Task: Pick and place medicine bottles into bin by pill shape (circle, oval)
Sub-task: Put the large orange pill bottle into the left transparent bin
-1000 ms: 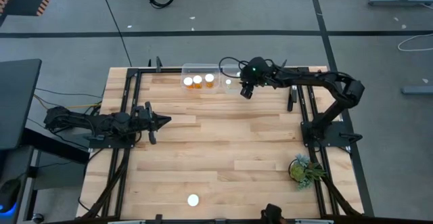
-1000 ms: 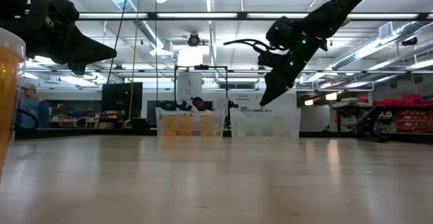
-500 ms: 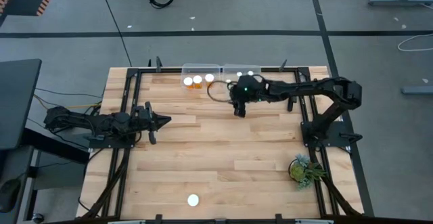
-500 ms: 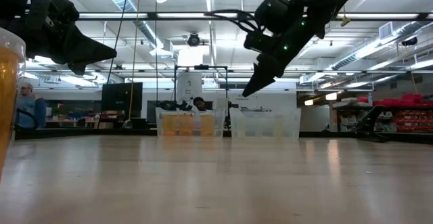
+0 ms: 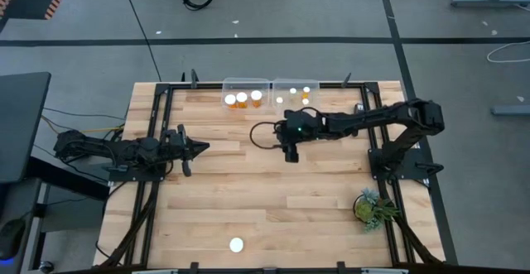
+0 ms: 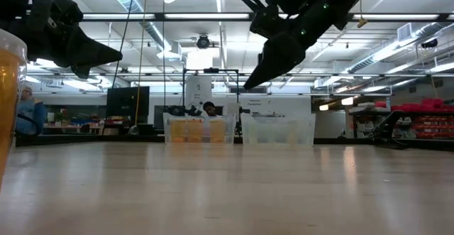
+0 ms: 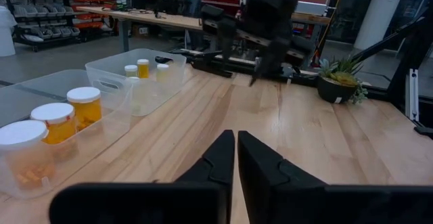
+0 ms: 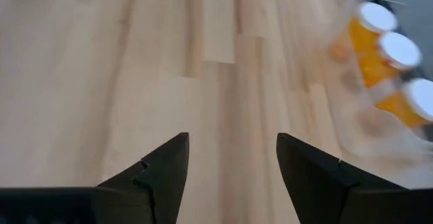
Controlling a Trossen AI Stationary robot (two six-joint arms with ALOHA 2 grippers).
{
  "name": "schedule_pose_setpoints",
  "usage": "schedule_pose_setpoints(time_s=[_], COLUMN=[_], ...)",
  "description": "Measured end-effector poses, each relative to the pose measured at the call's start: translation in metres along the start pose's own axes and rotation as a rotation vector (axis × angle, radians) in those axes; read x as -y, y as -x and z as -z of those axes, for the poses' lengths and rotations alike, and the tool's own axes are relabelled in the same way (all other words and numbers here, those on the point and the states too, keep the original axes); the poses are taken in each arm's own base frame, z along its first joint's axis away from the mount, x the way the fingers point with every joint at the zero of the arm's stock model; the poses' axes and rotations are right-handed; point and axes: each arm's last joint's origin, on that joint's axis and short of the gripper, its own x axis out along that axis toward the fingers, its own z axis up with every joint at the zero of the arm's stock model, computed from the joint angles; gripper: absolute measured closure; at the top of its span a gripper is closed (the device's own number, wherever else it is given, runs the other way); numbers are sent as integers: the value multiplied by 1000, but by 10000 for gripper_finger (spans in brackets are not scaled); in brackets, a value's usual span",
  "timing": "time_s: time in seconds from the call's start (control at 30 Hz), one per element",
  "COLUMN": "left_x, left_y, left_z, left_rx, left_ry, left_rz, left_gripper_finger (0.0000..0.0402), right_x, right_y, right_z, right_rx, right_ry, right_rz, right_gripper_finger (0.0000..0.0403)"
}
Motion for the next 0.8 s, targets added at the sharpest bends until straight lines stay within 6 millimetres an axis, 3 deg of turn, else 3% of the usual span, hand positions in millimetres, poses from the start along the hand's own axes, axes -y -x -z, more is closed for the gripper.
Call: schedule_pose_setpoints(time_s=[0.8], left_x=[0], left_y=[0], left_z=[0], left_rx=[0], left_ry=[0], left_rz=[0], left_gripper_finger=[367], right_x=[-100], right_y=[15], right_z=[-10], right_rx=[48], right_ry=[145], right_rz=[-238], right_gripper_finger=[173])
